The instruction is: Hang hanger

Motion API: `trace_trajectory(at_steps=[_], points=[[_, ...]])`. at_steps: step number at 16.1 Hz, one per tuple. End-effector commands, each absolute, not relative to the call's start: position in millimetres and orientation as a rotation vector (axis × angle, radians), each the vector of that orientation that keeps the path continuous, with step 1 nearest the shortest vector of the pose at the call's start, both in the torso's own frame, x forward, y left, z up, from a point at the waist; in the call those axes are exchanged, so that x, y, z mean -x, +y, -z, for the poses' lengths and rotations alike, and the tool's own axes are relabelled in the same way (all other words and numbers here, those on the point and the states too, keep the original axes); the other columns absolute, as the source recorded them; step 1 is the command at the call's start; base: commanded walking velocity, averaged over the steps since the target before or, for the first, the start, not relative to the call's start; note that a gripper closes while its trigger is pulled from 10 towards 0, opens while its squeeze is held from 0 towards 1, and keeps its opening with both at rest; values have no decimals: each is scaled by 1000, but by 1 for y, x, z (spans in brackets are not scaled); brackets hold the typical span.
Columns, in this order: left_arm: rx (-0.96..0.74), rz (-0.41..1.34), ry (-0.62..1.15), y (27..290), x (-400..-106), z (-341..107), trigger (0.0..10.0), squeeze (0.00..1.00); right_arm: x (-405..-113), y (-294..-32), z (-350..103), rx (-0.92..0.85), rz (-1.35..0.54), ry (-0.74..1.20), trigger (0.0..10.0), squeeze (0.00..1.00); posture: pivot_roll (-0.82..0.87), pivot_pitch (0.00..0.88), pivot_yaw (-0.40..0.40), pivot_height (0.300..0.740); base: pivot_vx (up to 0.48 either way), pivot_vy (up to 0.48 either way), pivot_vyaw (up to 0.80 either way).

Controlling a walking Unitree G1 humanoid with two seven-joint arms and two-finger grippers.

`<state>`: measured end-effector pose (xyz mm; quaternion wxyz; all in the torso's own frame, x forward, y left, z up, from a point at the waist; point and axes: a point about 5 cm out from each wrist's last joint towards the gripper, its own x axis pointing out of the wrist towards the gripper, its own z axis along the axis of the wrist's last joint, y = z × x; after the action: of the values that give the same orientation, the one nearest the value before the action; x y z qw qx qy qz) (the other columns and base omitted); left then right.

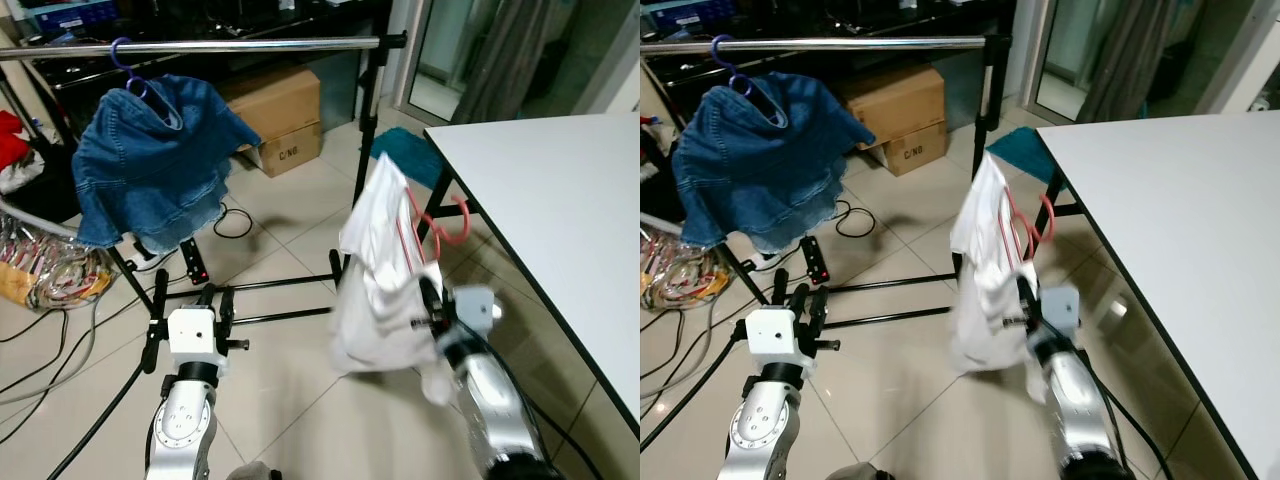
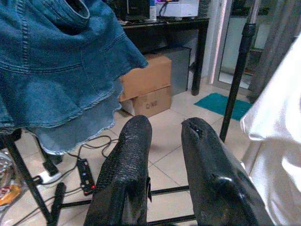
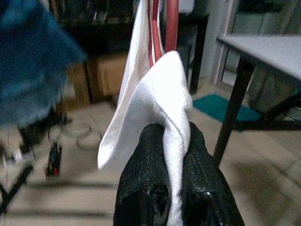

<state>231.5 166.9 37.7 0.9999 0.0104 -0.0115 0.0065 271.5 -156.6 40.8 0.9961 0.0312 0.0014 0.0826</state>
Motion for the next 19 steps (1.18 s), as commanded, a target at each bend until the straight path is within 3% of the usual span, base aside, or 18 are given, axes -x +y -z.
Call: trace_trajectory(at_steps=[1, 5, 7, 10, 12, 13, 15, 19], points=[[-6, -15, -33, 167, -235, -42, 10000, 0, -287, -152, -73, -105, -171, -119, 10000, 0, 22, 0, 31, 740, 0, 0, 0], [160, -59, -54, 166, -244, -58, 10000, 0, -290, -157, -70, -162, -137, -80, 10000, 0, 30, 0, 11, 740, 0, 0, 0], [152, -40, -82, 161, -246, -64, 10000, 0, -287, -160, -65, -294, -110, -34, 10000, 0, 34, 0, 4, 740, 0, 0, 0], [161, -37, -50, 160, -243, -58, 10000, 0, -290, -152, -82, -346, -171, -114, 10000, 0, 34, 0, 2, 740, 0, 0, 0], [147, -29, -49, 159, -242, -59, 10000, 0, -290, -148, -84, -289, -204, -121, 10000, 0, 34, 0, 4, 740, 0, 0, 0], [96, -8, -64, 158, -241, -61, 10000, 0, -288, -145, -84, -80, -236, -135, 10000, 0, 34, 0, 6, 740, 0, 0, 0], [25, 16, -97, 157, -242, -66, 10000, 0, -280, -142, -91, 95, -288, -215, 10000, 0, 40, 0, -5, 740, 0, 0, 0], [45, -40, -110, 164, -243, -69, 10000, 0, -282, -144, -89, 88, -297, -203, 10000, 0, 52, 0, -13, 740, 0, 0, 0]])
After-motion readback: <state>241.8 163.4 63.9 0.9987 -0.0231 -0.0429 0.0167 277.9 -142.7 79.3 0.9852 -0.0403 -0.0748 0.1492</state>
